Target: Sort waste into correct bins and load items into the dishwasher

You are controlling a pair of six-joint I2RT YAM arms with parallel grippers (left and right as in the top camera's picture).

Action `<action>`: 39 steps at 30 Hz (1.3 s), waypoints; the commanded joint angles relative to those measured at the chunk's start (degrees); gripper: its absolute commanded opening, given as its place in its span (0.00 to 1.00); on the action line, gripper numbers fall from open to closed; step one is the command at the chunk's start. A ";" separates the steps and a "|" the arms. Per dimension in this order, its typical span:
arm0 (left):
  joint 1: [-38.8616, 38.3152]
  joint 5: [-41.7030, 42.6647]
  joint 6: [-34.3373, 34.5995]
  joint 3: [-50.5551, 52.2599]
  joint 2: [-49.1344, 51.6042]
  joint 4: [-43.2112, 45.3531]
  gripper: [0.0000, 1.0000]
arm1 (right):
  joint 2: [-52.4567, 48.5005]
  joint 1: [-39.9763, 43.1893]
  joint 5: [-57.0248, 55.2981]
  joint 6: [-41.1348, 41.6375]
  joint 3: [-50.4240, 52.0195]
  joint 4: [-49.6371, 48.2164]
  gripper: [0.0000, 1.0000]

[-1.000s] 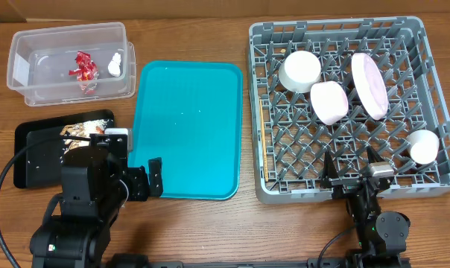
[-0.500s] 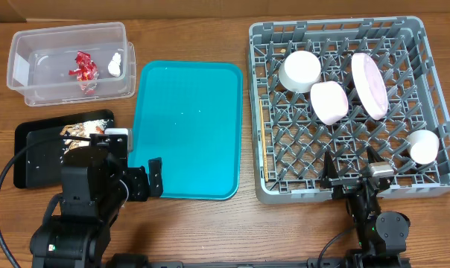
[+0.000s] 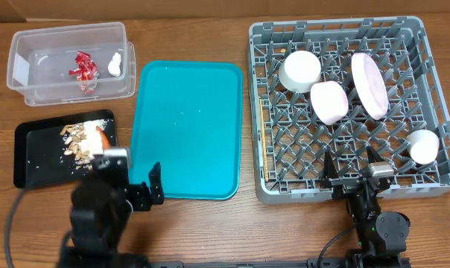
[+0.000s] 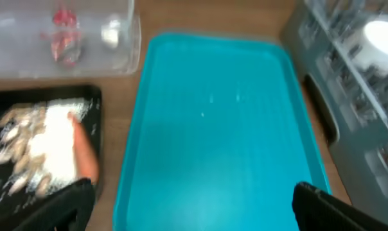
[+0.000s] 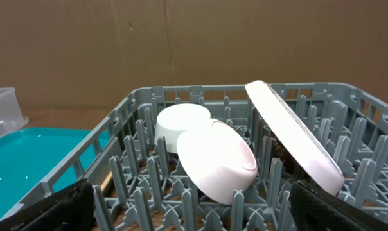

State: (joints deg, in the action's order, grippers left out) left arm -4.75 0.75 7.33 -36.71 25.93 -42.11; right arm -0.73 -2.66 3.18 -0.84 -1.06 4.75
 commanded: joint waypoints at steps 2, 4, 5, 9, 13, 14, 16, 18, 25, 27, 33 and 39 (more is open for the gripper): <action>0.35 -0.76 -0.44 17.33 -13.51 16.87 1.00 | 0.57 0.11 0.37 -0.26 0.59 -0.22 1.00; 0.35 -0.92 -0.46 22.67 -17.99 24.00 1.00 | 0.57 0.11 0.37 -0.26 0.59 -0.22 1.00; 0.35 -1.40 -0.48 24.65 -19.71 26.88 1.00 | 0.57 0.11 0.37 -0.26 0.59 -0.22 1.00; 0.35 -3.96 -0.50 31.71 -25.05 37.83 1.00 | 0.57 0.11 0.37 -0.26 0.59 -0.22 1.00; 0.46 -3.52 -1.31 36.57 -25.79 44.74 1.00 | 0.57 0.11 0.37 -0.26 0.59 -0.22 1.00; 0.46 -2.71 -1.42 36.48 -25.77 42.34 1.00 | 0.57 0.11 0.37 -0.26 0.59 -0.22 1.00; 0.48 -1.60 -1.33 36.44 -25.77 37.11 1.00 | 0.57 0.11 0.37 -0.26 0.59 -0.22 1.00; 0.57 -0.66 -1.29 36.44 -25.77 37.64 1.00 | 0.57 0.11 0.37 -0.26 0.59 -0.22 1.00; 0.63 -0.87 -1.33 36.44 -25.66 37.68 1.00 | 0.57 0.11 0.37 -0.26 0.59 -0.22 1.00; 0.63 -0.90 -1.33 36.44 -25.66 37.68 1.00 | 0.57 0.11 0.37 -0.26 0.59 -0.22 1.00; 0.63 -0.90 -1.33 36.41 -25.66 37.68 1.00 | 0.57 0.11 0.37 -0.26 0.59 -0.22 1.00; 0.63 -0.90 -1.33 36.44 -25.66 37.68 1.00 | 0.57 0.11 0.37 -0.26 0.59 -0.22 1.00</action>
State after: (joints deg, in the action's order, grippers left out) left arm -4.73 -0.89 6.94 -0.51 0.73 -4.49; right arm -0.73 -2.66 3.20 -0.89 -1.06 4.75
